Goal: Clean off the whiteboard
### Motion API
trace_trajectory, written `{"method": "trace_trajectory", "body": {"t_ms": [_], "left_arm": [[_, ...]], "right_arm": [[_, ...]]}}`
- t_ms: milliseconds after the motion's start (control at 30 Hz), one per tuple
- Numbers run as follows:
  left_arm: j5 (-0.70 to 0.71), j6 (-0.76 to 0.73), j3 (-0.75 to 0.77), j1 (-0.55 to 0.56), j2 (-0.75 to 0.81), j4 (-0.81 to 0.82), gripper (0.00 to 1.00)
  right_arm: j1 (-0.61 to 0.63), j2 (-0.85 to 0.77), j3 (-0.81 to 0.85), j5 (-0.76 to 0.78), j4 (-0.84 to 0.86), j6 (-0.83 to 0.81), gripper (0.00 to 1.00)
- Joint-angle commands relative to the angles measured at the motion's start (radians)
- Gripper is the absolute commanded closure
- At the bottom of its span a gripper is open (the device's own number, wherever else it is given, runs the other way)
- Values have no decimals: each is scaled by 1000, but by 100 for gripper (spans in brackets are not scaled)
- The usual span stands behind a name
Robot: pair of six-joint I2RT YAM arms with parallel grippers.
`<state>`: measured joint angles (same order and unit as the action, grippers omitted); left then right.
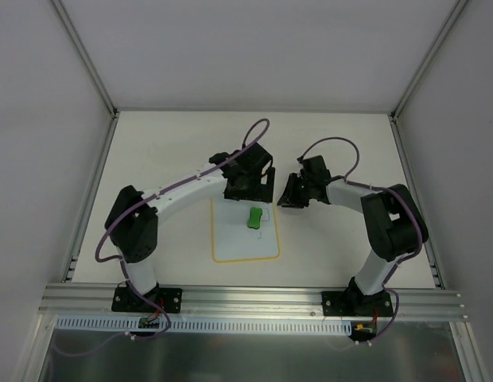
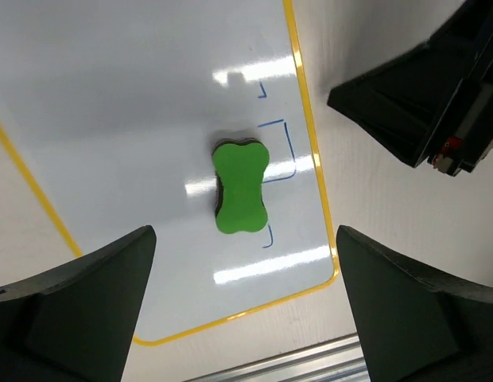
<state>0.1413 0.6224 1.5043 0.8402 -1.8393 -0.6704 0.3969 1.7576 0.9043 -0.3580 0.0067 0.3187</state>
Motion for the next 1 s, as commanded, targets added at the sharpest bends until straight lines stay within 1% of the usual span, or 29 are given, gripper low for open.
{"method": "trace_trajectory", "body": {"t_ms": [0, 67, 100, 167, 200, 233, 300, 333, 367, 433, 467, 533, 667, 800, 967], "left_arm": [[56, 26, -51, -82, 193, -20, 3], [76, 20, -125, -116, 280, -20, 3], [83, 20, -151, -145, 310, -18, 3], [92, 19, -245, -173, 383, -17, 4], [90, 19, -275, -187, 405, -12, 4], [92, 23, -344, -211, 425, -6, 5], [81, 31, -418, -230, 489, 24, 5], [75, 42, -493, -237, 512, 40, 5], [64, 48, -530, -253, 561, 57, 5], [38, 59, -620, -268, 604, 97, 5], [38, 60, -644, -277, 639, 103, 5], [40, 60, -696, -283, 666, 115, 5], [41, 57, -751, -288, 713, 137, 6], [37, 56, -789, -293, 716, 166, 7], [23, 46, -809, -296, 710, 196, 8]], "right_arm": [[13, -102, -16, 221, -191, -101, 69], [37, -148, -8, 269, -246, -116, 61], [51, -188, -5, 325, -261, -119, 53], [111, -217, 13, 397, -310, -125, 45], [138, -225, 28, 462, -329, -124, 39], [195, -224, 45, 494, -353, -116, 36], [253, -213, 99, 572, -410, -101, 31], [304, -201, 116, 594, -422, -89, 31], [327, -193, 128, 608, -436, -55, 31], [373, -179, 156, 622, -442, -11, 30], [384, -158, 165, 619, -442, 29, 30], [417, -135, 201, 634, -451, 57, 30], [448, -81, 261, 646, -461, 98, 30], [470, 2, 318, 652, -465, 135, 32], [494, 54, 360, 663, -478, 172, 35]]}}
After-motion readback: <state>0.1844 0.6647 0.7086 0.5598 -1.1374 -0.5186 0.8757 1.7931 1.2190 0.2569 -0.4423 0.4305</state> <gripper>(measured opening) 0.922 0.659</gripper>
